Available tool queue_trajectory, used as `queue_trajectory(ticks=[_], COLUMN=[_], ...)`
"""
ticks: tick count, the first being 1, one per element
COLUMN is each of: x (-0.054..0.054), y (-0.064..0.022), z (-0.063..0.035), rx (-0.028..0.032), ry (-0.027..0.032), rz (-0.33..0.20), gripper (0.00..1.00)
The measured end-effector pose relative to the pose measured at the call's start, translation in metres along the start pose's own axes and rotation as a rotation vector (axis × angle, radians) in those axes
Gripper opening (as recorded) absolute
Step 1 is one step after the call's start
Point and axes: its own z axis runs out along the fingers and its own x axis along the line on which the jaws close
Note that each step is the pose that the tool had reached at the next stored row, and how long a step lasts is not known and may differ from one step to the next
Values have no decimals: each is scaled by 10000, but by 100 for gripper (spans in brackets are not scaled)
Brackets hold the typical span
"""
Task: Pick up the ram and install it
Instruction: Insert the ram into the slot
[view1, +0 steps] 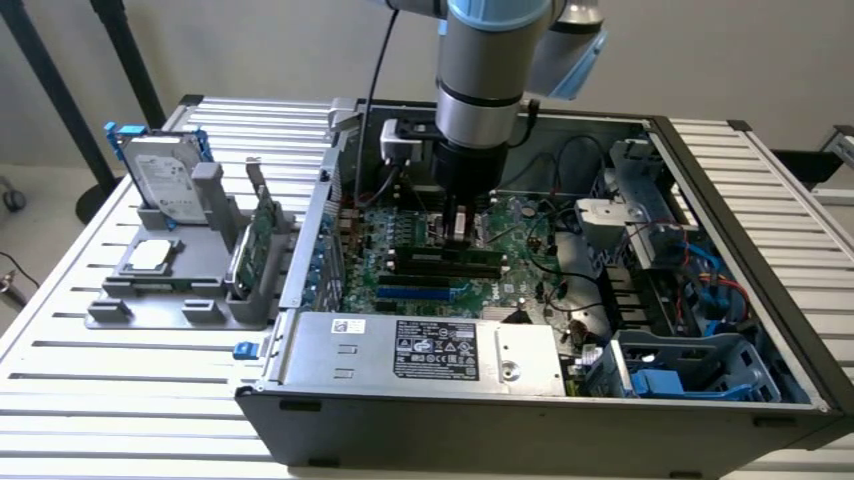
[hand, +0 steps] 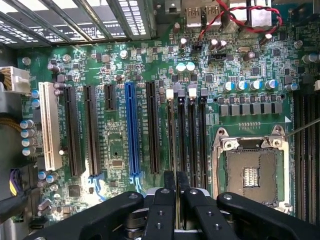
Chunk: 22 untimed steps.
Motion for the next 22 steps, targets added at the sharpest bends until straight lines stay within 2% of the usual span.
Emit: queue_trajectory(ticks=[22], x=[-5], y=[-13], z=[89], rx=[-18], ry=[4], rz=[-84], gripper=[14])
